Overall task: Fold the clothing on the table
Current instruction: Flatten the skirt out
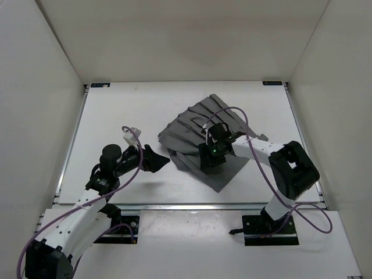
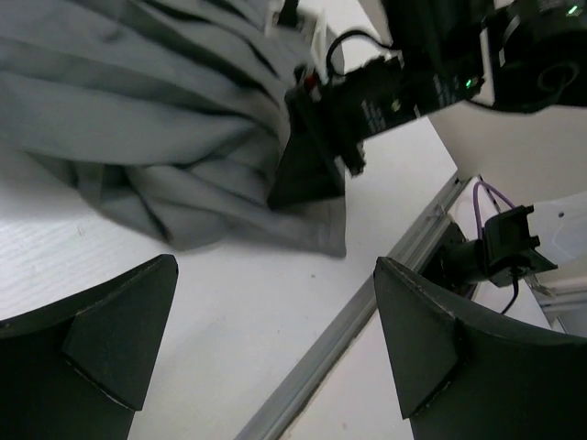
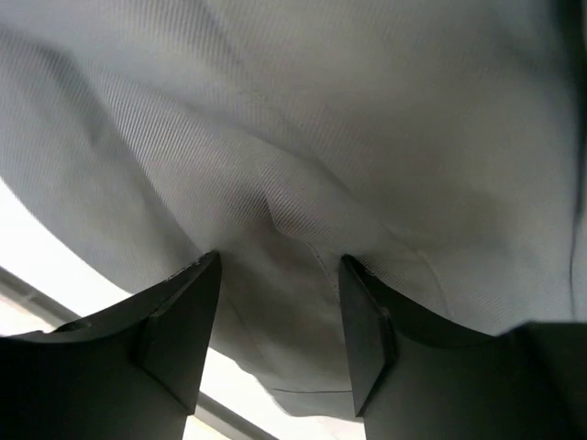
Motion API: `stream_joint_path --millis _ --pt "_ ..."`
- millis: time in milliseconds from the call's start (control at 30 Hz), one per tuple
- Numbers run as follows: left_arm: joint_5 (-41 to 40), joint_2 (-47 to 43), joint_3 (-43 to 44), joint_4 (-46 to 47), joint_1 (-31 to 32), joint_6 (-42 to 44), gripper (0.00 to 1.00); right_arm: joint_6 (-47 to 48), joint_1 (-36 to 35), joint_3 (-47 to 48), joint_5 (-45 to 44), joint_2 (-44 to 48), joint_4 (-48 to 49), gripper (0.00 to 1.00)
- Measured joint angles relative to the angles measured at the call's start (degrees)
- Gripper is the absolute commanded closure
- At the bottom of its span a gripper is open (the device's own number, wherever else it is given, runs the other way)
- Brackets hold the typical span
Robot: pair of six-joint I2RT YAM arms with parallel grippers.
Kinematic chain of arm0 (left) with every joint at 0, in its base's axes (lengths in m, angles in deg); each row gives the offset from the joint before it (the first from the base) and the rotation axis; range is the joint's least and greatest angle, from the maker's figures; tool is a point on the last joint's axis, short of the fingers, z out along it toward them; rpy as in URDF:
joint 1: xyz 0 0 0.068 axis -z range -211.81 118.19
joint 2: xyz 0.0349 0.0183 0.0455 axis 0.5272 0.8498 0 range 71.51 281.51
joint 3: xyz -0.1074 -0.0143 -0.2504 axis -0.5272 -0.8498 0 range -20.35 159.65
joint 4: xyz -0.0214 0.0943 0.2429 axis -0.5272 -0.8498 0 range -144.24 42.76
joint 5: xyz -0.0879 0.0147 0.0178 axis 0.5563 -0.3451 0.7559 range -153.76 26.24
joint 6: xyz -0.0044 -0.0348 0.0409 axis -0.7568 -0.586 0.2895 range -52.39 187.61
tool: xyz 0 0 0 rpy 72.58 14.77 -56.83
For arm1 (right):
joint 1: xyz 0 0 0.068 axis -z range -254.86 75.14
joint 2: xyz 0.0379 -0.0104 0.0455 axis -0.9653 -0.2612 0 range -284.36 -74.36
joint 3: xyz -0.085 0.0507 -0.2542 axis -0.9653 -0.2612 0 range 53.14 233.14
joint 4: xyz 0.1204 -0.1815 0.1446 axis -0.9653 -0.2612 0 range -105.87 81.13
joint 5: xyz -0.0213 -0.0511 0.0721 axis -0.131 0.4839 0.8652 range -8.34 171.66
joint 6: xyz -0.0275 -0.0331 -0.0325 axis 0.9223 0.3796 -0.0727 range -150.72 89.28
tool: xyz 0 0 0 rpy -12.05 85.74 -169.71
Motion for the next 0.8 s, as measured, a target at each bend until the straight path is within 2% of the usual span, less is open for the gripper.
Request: stream_joint_path --millis 133,267,333,367,400,433,500,567,667,700,800 --pt "-0.20 -3.21 -0.04 -0.33 -1.40 0.87 0.01 -3.98 -4.92 1.81 2.99 -3.21 4.46 0.55" --pt "-0.24 -4.76 -0.55 -0.13 -1.57 0.83 0.03 -6.60 -8.55 10.84 7.98 -11.85 8.31 0.55" --pt "-0.24 -5.29 -0.87 -0.79 -1.77 0.94 0.18 -6.45 -9.79 17.70 9.18 -17.03 9.44 0.54" --pt "-0.31 -5.35 -0.87 -1.38 -1.81 1.40 0.29 -6.19 -10.21 20.57 9.40 -18.69 9.44 0.53" --pt "-0.48 -5.35 -0.85 -2.29 -1.81 1.90 0.35 -5.75 -10.43 22.84 9.46 -19.61 9.53 0.51" --pt "-0.96 -5.33 -0.83 -3.54 -1.81 2.51 0.35 -5.29 -10.38 24.22 9.42 -19.65 9.49 0.49" --pt "-3.10 -5.18 -0.79 -6.99 -1.81 4.07 0.27 -4.48 -9.49 25.11 8.63 -17.09 9.79 0.46" --pt "-5.84 -4.66 -0.76 -10.21 -1.84 4.66 0.27 -4.00 -7.63 22.97 7.76 -11.91 10.51 0.44" --pt "-10.03 -2.95 -0.79 -13.94 -1.73 5.01 0.17 -3.89 -2.19 15.52 5.46 0.74 10.93 0.42" --pt "-12.00 -1.27 -0.87 -14.99 -1.31 4.83 0.14 -3.96 1.33 11.06 4.09 7.52 10.75 0.41" --pt "-14.12 3.34 -1.05 -15.39 0.66 4.42 0.12 -3.91 7.78 3.10 0.02 16.20 10.19 0.39"
